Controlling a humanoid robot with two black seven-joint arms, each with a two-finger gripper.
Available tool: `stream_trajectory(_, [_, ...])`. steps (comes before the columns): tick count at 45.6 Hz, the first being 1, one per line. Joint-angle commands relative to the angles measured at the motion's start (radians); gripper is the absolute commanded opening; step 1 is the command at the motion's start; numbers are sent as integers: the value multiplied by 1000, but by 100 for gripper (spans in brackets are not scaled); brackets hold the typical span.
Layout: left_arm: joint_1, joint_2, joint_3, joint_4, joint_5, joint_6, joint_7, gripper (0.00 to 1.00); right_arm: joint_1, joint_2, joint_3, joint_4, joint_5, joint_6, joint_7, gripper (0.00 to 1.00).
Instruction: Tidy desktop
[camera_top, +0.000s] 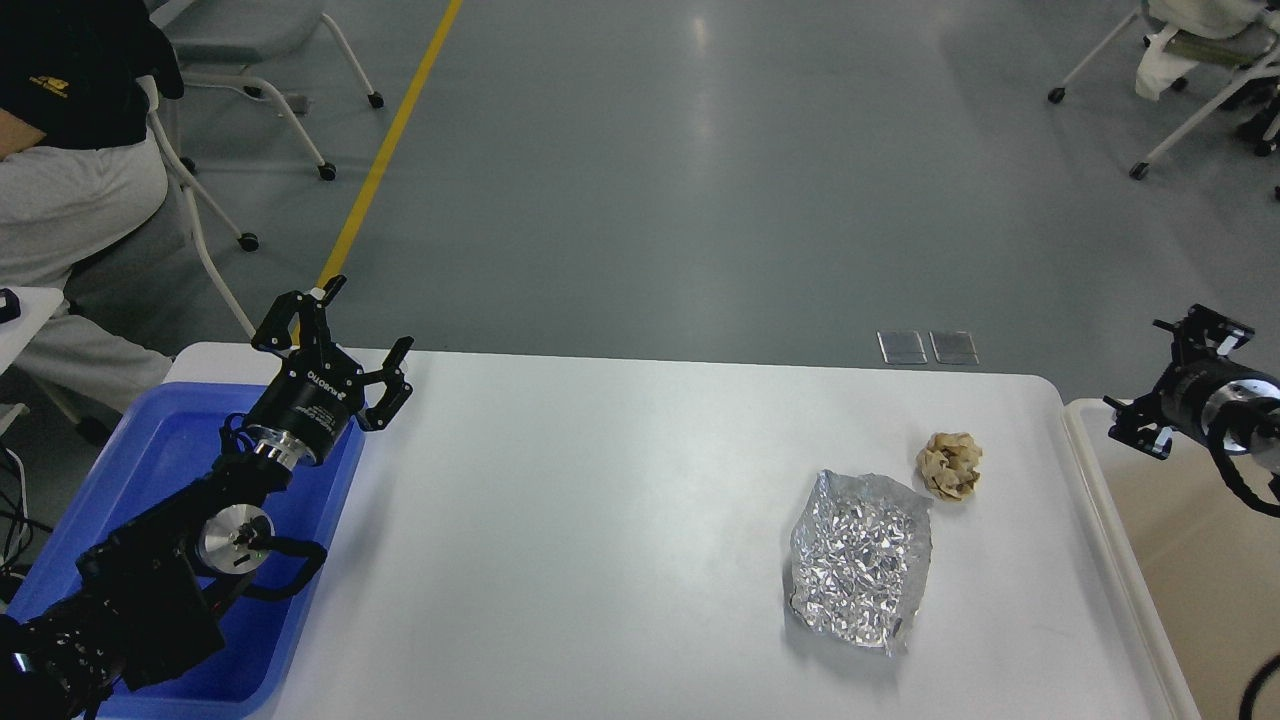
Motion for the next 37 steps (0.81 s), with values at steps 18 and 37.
stream_trajectory(18, [0, 0, 0, 0, 0, 0, 0, 100, 17, 212, 430, 294, 2, 125, 6, 100])
stream_trajectory(37, [0, 0, 0, 0, 0, 0, 0, 100, -112, 390, 419, 292, -3, 224, 53, 100])
